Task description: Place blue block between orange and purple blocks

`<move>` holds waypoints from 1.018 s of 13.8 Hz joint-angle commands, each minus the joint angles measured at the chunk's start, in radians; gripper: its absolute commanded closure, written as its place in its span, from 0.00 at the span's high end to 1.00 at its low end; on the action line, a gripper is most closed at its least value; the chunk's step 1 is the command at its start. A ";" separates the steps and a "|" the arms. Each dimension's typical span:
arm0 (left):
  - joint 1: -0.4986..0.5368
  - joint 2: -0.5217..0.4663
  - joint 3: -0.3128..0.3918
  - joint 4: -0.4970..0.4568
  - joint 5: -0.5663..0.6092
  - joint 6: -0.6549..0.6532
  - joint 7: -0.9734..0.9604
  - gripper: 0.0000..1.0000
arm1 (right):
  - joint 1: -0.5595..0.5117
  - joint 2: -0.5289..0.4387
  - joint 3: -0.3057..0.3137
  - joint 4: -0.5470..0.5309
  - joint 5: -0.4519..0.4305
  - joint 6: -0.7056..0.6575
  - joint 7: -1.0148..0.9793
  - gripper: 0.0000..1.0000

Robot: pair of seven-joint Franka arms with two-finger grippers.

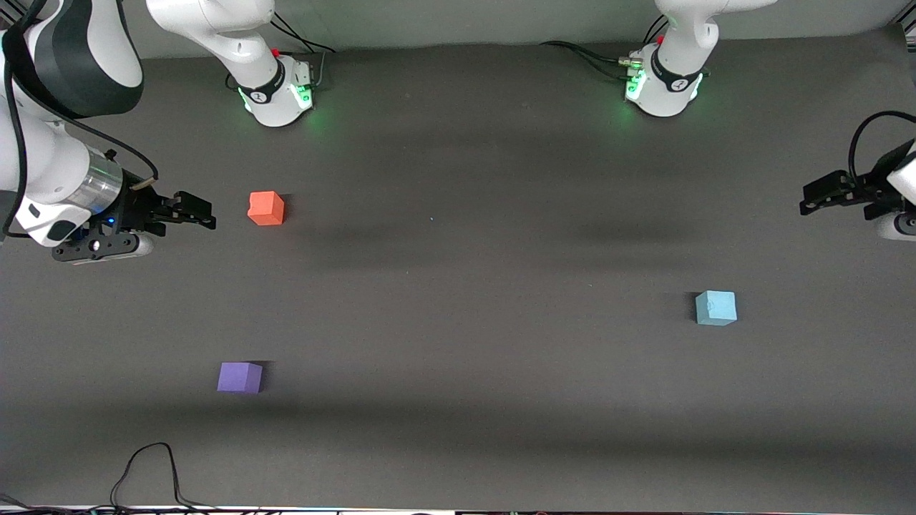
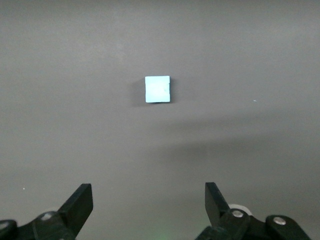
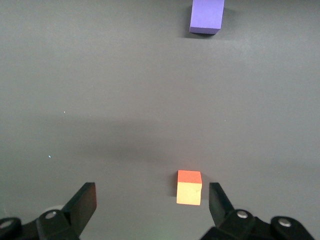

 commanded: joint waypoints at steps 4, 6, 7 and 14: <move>-0.006 0.016 -0.005 -0.258 -0.005 0.327 0.028 1.00 | 0.011 0.006 -0.009 0.010 -0.012 0.008 -0.011 1.00; -0.012 0.091 -0.008 -0.280 -0.004 0.428 0.028 1.00 | 0.011 0.005 -0.009 0.010 -0.012 0.007 -0.014 1.00; -0.015 0.145 -0.010 -0.280 -0.004 0.480 0.028 1.00 | 0.009 0.005 -0.009 0.012 -0.012 0.007 -0.017 1.00; -0.031 0.400 -0.011 -0.280 0.001 0.764 0.028 1.00 | 0.009 0.003 -0.010 0.012 -0.012 0.004 -0.021 1.00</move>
